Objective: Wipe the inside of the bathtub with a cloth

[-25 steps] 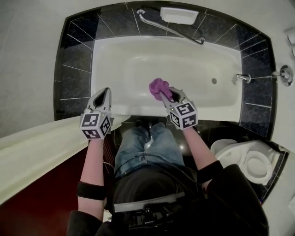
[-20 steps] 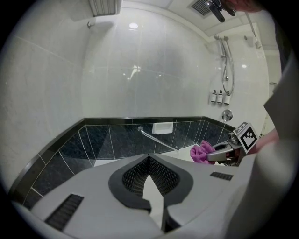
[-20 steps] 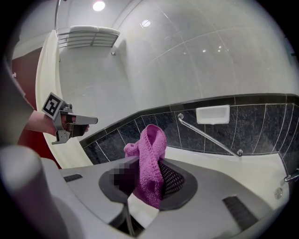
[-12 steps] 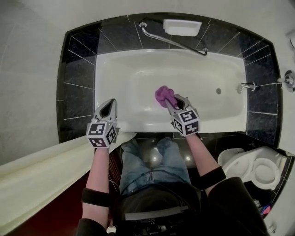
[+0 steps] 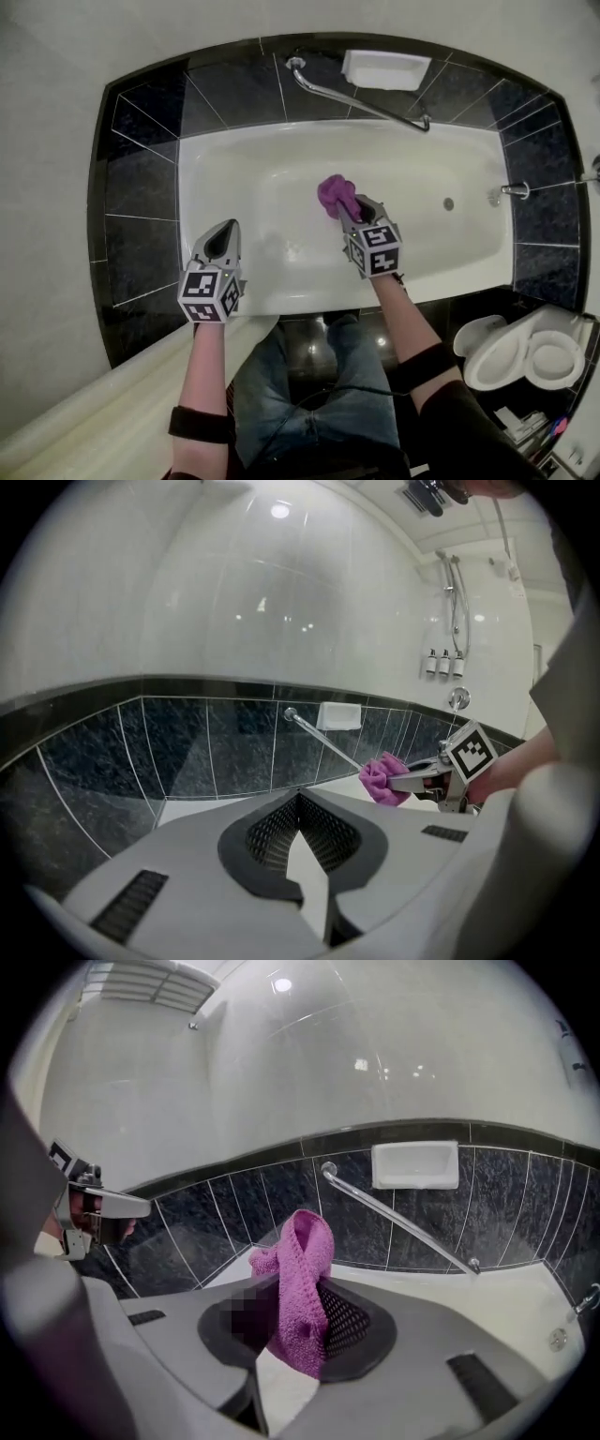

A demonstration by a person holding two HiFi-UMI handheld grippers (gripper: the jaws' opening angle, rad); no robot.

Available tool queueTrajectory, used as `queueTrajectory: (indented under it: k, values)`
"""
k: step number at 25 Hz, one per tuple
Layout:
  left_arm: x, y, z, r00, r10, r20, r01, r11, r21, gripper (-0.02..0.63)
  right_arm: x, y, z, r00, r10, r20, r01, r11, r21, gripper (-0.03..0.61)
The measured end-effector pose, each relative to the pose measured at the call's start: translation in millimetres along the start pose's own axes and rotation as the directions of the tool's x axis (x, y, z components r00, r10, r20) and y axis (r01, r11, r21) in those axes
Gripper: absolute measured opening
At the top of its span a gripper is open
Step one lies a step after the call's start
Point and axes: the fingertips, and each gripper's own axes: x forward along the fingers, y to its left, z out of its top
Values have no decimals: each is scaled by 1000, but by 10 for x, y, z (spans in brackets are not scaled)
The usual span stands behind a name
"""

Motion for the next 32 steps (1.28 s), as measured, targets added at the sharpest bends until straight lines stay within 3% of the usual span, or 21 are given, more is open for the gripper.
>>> queueTrajectory:
  k: [9, 19, 27, 32]
  values:
    - [856, 710, -594, 998, 15, 67, -12, 999, -44, -3, 1405, -615, -446, 986, -160, 40, 160, 987, 12, 120]
    - [2045, 1234, -1393, 993, 11, 116, -10, 1000, -4, -2, 2729, -1370, -1082, 955, -281, 95, 283, 959, -5, 120]
    - [2601, 1339, -1975, 992, -7, 127, 3, 999, 37, -3, 3338, -1830, -1434, 913, -372, 168, 372, 928, 34, 124]
    - [2815, 1434, -2229, 991, -11, 136, 5, 999, 41, -3, 3551, -2165, -1499, 853, -478, 211, 454, 878, 154, 123]
